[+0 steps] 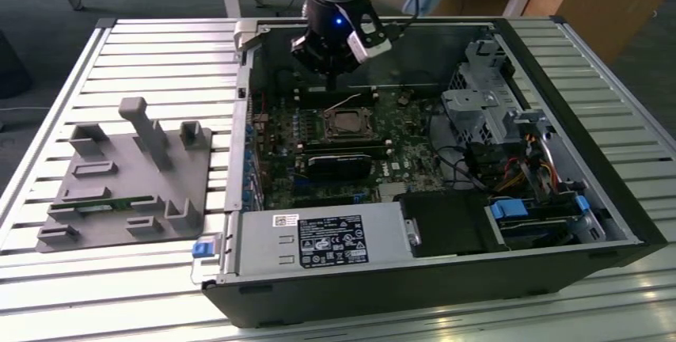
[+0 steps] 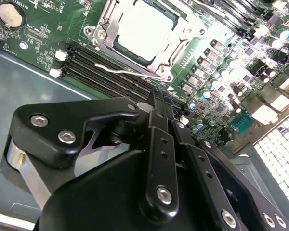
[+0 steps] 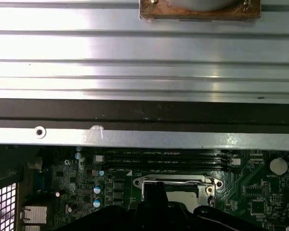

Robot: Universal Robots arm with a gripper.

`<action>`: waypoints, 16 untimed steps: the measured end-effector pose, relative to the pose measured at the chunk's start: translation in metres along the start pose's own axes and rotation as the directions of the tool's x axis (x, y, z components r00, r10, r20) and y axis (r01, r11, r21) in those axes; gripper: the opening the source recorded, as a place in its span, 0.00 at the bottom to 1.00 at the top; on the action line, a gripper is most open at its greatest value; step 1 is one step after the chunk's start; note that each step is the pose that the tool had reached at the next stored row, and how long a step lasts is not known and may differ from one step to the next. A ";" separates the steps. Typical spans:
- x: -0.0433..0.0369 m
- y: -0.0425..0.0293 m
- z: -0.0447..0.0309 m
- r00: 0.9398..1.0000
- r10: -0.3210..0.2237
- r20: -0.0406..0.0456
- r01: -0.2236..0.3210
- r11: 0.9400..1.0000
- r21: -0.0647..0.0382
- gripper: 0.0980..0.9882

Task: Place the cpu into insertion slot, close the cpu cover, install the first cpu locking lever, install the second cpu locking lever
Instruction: 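Install the first cpu locking lever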

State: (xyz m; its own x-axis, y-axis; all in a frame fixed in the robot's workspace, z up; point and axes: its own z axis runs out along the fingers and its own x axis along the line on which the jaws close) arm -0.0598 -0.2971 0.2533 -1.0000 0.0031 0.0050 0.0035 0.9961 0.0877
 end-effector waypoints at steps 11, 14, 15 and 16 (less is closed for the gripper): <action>-0.0116 -0.0019 0.0136 1.000 -0.003 0.001 0.003 1.000 -0.030 0.01; -0.0119 -0.0021 0.0156 1.000 -0.003 0.004 0.003 1.000 -0.023 0.01; -0.0122 -0.0022 0.0166 1.000 -0.003 0.004 0.004 1.000 -0.020 0.01; -0.0126 -0.0022 0.0175 1.000 -0.004 0.004 0.004 1.000 -0.020 0.01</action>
State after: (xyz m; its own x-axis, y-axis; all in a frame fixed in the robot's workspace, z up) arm -0.0472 -0.2978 0.2355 -1.0000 -0.0002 0.0005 -0.0001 0.9942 0.1072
